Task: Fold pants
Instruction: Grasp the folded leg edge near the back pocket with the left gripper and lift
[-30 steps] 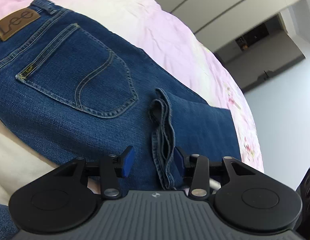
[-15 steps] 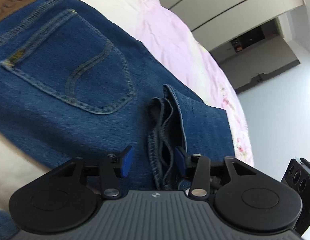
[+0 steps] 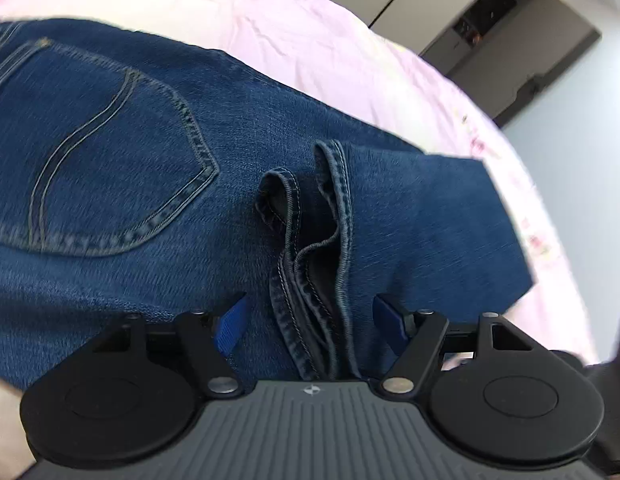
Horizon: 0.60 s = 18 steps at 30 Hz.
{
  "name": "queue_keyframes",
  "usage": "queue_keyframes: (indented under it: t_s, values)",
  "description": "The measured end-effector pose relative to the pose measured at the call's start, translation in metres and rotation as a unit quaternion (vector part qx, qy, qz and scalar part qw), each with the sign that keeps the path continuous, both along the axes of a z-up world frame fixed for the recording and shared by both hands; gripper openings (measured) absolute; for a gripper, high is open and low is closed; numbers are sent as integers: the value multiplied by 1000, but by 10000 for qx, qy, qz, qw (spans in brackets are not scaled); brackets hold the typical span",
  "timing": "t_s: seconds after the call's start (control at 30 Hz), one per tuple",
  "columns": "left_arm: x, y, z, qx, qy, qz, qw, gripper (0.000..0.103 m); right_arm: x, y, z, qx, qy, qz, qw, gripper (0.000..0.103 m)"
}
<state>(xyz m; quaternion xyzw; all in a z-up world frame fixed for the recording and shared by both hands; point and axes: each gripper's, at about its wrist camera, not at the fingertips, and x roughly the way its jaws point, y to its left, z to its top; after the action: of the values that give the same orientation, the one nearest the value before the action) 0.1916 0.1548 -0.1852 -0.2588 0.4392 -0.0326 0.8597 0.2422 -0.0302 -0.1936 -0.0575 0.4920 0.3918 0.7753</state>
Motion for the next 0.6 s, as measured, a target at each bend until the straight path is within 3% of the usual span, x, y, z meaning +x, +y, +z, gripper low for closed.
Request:
queue_keyframes:
  t_s: [0.13,0.2,0.23,0.27,0.37,0.4,0.5,0.53,0.6]
  values:
    - [6,-15,-3,230,-87,-93,9997,74,2,-4,-5,145,93,-146,9997,0]
    - [7,-22,-4,226,-176,-96,9995,53,3,-4,-6,189,106,-177,9996,0]
    - [9,-25,-6,212,-217,-97,9995,36,4,-4,-7,210,125,-195,9995,0]
    - [10,-27,-8,218,-242,-94,9994,28,6,-3,-8,235,151,-217,9994,0]
    - [8,-25,-9,91,-336,0,9994,11,6,-8,-7,311,157,-262,9991,0]
    - [8,-25,-8,56,-354,68,9993,11,5,-10,-6,342,122,-291,9989,3]
    - [1,-30,6,170,-521,194,9983,9,2,-23,1,539,102,-412,9976,39]
    - [-2,-30,12,148,-600,263,9977,9,-1,-29,5,535,13,-529,9972,57]
    - [-10,-27,32,54,-781,387,9962,8,-6,-43,13,481,-252,-765,9956,60]
